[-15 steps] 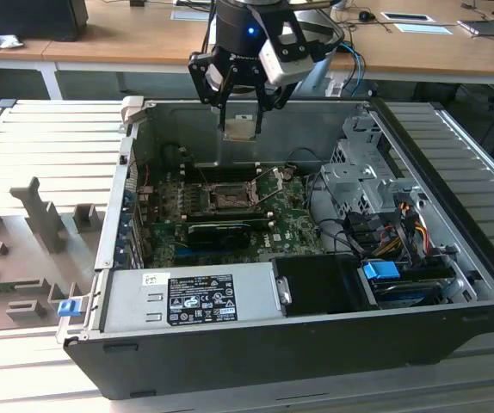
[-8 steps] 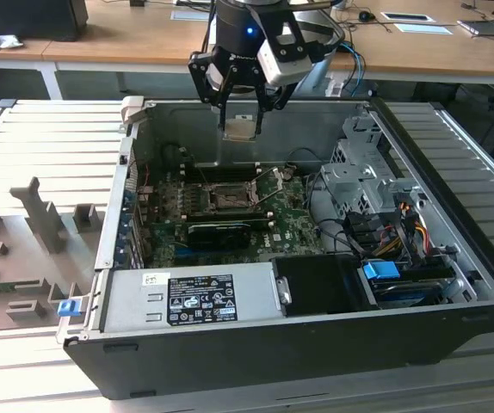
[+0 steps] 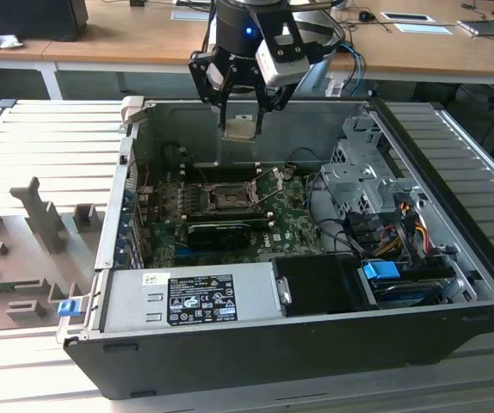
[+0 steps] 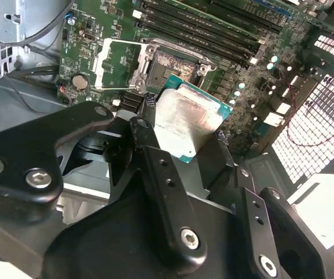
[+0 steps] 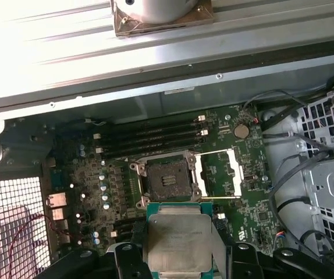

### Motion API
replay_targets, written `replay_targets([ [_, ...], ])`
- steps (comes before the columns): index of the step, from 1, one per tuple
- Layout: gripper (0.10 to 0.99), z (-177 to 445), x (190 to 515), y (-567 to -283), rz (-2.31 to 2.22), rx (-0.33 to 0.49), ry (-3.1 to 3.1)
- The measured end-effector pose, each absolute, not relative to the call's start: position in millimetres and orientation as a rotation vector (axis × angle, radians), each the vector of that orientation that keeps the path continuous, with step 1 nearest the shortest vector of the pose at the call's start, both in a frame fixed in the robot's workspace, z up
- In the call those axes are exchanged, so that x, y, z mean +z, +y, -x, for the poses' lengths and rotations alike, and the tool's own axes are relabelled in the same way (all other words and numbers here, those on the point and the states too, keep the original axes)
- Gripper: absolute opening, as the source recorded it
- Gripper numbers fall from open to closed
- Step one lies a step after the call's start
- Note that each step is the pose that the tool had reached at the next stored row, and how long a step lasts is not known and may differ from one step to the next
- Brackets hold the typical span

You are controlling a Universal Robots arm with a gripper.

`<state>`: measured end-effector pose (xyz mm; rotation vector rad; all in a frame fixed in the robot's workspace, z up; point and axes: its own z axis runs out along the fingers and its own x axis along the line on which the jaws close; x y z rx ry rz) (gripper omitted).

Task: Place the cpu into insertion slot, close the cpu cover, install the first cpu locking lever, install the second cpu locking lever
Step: 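Place the cpu into insertion slot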

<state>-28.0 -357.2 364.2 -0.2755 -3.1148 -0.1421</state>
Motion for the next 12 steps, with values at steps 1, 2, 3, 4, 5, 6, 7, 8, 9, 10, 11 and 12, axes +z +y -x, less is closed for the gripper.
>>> replay_targets([
  [1, 0.529, 28.0, 364.2, -357.2, 0.279, -0.142, -3.115],
  [2, 0.529, 28.0, 364.2, -357.2, 0.284, -0.142, -3.114],
  [3, 0.529, 28.0, 364.2, -357.2, 0.29, -0.142, -3.114],
  [4, 0.529, 27.9, 364.2, -357.2, 0.296, -0.142, -3.114],
  [5, 0.529, 27.9, 364.1, -357.2, 0.299, -0.142, -3.113],
  [6, 0.529, 28.0, 364.1, -357.2, 0.306, -0.142, -3.113],
  [7, 0.529, 28.0, 364.1, -357.2, 0.313, -0.142, -3.112],
  [8, 0.529, 28.0, 364.1, -357.2, 0.318, -0.142, -3.112],
  [9, 0.529, 28.0, 364.1, -357.2, 0.326, -0.142, -3.111],
  [10, 0.529, 28.0, 364.0, -357.2, 0.331, -0.142, -3.111],
  [11, 0.529, 28.0, 364.0, -357.2, 0.335, -0.142, -3.111],
  [12, 0.529, 28.0, 364.0, -357.2, 0.344, -0.142, -3.11],
])
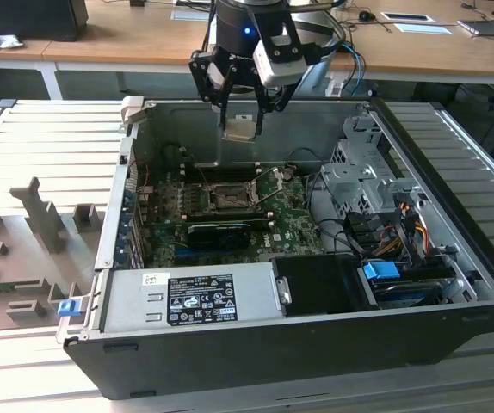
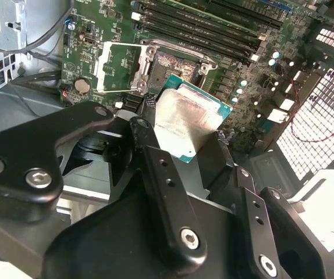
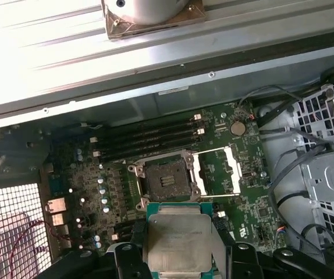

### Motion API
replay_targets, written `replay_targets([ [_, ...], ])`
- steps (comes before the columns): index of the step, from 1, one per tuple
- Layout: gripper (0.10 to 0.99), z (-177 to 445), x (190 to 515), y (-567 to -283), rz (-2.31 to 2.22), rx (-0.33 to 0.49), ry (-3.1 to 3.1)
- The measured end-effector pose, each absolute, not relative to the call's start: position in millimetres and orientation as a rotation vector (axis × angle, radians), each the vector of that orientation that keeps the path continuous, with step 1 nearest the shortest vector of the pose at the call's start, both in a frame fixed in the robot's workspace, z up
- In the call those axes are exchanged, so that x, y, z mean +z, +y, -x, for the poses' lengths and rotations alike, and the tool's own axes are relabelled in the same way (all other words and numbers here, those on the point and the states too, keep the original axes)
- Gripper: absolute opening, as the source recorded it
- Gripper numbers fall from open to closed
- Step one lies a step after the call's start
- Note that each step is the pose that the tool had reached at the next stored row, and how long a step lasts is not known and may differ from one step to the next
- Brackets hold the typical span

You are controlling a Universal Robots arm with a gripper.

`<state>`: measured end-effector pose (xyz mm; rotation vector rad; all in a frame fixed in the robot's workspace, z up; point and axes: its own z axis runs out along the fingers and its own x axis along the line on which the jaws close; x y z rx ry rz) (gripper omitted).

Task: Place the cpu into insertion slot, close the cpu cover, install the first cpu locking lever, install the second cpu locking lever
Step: 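Place the cpu into insertion slot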

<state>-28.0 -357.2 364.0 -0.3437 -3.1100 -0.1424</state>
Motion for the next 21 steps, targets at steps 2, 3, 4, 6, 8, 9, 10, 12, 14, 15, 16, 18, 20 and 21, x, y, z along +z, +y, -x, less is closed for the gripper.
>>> replay_targets([
  [2, 0.529, 28.0, 363.9, -357.2, 0.356, -0.143, -3.109],
  [3, 0.529, 28.0, 363.9, -357.2, 0.36, -0.143, -3.109],
  [4, 0.529, 28.0, 363.9, -357.2, 0.367, -0.143, -3.108],
  [6, 0.529, 28.0, 363.8, -357.2, 0.38, -0.143, -3.107],
  [8, 0.529, 28.0, 363.8, -357.2, 0.39, -0.143, -3.106],
  [9, 0.529, 28.0, 363.7, -357.2, 0.395, -0.143, -3.105],
  [10, 0.529, 27.9, 363.7, -357.2, 0.399, -0.143, -3.105],
  [12, 0.529, 28.0, 363.7, -357.2, 0.407, -0.143, -3.104],
  [14, 0.529, 28.0, 363.6, -357.2, 0.416, -0.143, -3.103],
  [15, 0.529, 28.0, 363.6, -357.2, 0.425, -0.143, -3.102],
  [16, 0.529, 28.0, 363.5, -357.2, 0.434, -0.143, -3.101],
  [18, 0.529, 28.0, 363.5, -357.2, 0.445, -0.143, -3.1],
  [20, 0.529, 28.0, 363.4, -357.2, 0.453, -0.143, -3.099],
  [21, 0.529, 28.0, 363.4, -357.2, 0.459, -0.143, -3.099],
])
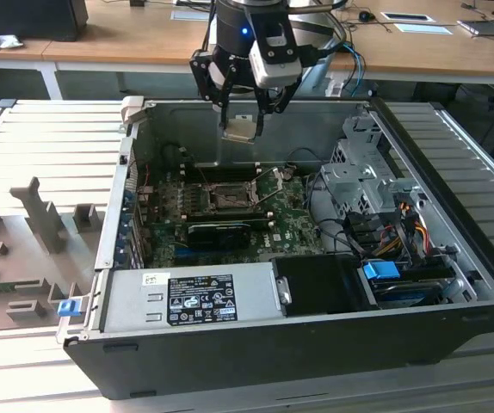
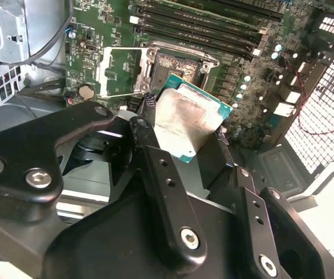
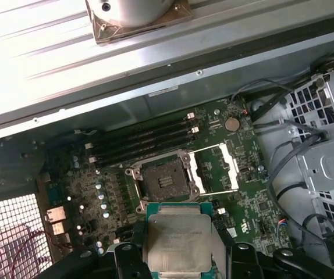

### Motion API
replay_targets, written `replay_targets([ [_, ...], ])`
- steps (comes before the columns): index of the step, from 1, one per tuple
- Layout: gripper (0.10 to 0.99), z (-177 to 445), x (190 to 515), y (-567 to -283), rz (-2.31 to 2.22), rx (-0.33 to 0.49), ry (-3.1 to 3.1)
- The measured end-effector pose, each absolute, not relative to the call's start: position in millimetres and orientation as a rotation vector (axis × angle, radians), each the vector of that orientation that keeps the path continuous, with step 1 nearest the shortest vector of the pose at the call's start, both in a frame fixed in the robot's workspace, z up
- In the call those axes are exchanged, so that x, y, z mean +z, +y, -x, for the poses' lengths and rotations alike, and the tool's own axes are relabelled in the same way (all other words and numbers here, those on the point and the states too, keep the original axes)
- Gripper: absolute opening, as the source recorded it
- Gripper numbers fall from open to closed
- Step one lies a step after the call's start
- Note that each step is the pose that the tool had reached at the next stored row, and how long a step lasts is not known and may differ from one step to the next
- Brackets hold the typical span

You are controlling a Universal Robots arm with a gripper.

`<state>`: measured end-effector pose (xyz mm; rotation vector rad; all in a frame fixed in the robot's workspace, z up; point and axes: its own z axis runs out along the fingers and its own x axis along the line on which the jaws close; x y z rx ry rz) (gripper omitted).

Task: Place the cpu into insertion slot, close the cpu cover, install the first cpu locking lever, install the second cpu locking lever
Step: 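Place the cpu into insertion slot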

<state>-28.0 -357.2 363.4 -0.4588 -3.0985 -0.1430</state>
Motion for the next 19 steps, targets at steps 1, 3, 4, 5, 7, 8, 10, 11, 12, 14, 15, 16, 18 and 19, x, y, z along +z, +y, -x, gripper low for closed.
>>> replay_targets([
  [1, 0.529, 28.0, 363.3, -357.2, 0.468, -0.143, -3.097],
  [3, 0.529, 28.0, 363.2, -357.2, 0.491, -0.143, -3.094],
  [4, 0.529, 28.0, 363.1, -357.2, 0.509, -0.143, -3.092],
  [5, 0.529, 28.0, 363.1, -357.2, 0.52, -0.143, -3.091],
  [7, 0.529, 28.0, 363.0, -357.2, 0.542, -0.143, -3.087],
  [8, 0.529, 28.0, 363.0, -357.2, 0.55, -0.143, -3.086],
  [10, 0.529, 28.0, 363.0, -357.2, 0.567, -0.144, -3.084],
  [11, 0.529, 28.0, 363.0, -357.2, 0.574, -0.144, -3.083],
  [12, 0.529, 28.0, 363.0, -357.2, 0.582, -0.144, -3.081],
  [14, 0.529, 28.0, 362.9, -357.2, 0.595, -0.143, -3.079],
  [15, 0.529, 28.0, 362.9, -357.2, 0.602, -0.143, -3.078],
  [16, 0.529, 28.0, 362.9, -357.2, 0.608, -0.143, -3.077],
  [18, 0.529, 28.0, 362.9, -357.2, 0.62, -0.143, -3.075],
  [19, 0.529, 28.0, 362.9, -357.2, 0.628, -0.144, -3.074],
])
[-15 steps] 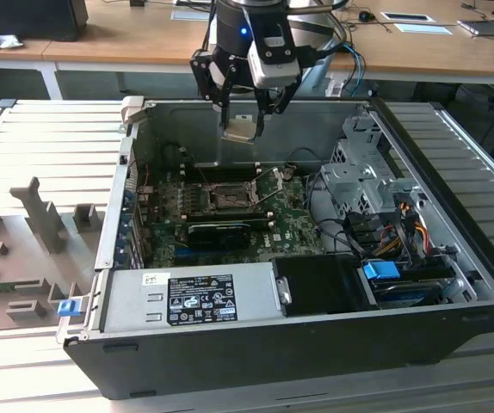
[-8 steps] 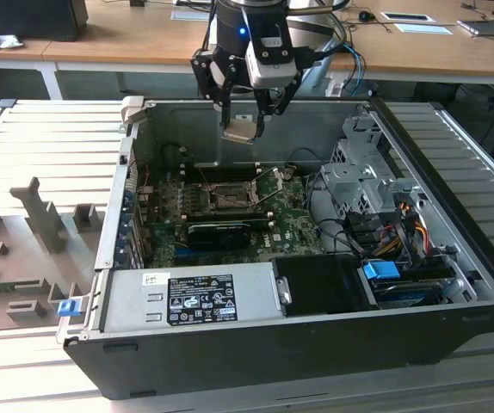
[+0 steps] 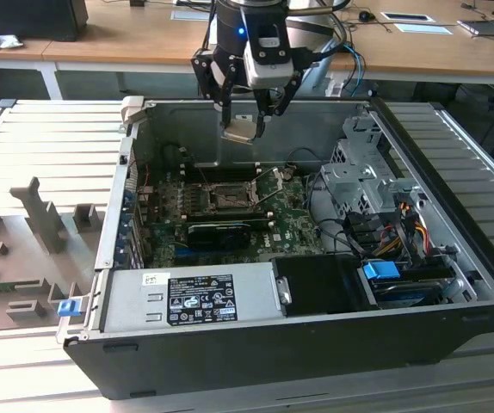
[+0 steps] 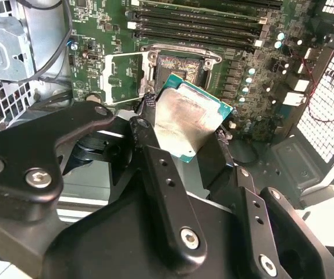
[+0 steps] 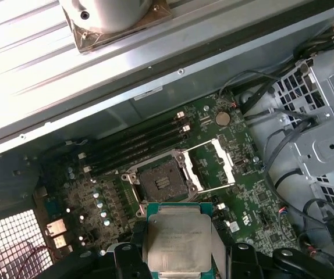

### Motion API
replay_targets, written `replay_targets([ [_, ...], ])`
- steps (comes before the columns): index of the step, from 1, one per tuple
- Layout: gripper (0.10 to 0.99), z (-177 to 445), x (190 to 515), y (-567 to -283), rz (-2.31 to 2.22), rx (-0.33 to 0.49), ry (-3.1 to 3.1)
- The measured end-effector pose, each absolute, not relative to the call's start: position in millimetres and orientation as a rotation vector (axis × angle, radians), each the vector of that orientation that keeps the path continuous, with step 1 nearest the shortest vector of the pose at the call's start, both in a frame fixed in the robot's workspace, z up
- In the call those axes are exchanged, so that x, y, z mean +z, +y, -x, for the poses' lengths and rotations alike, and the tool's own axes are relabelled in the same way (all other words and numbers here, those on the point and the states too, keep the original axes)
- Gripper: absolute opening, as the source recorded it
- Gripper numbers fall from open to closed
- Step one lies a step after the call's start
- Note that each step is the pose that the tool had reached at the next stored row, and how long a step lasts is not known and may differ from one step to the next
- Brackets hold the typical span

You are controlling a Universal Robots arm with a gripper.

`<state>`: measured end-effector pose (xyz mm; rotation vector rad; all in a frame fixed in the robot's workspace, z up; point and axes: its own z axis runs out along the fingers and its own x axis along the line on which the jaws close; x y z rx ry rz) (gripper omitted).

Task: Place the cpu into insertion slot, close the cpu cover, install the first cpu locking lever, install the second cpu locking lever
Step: 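Place the cpu into insertion slot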

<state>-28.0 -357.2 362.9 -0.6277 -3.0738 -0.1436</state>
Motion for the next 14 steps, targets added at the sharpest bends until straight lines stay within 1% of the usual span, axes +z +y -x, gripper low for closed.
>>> replay_targets([
  [14, 0.529, 28.0, 362.5, -357.2, 0.735, -0.144, -3.053],
])
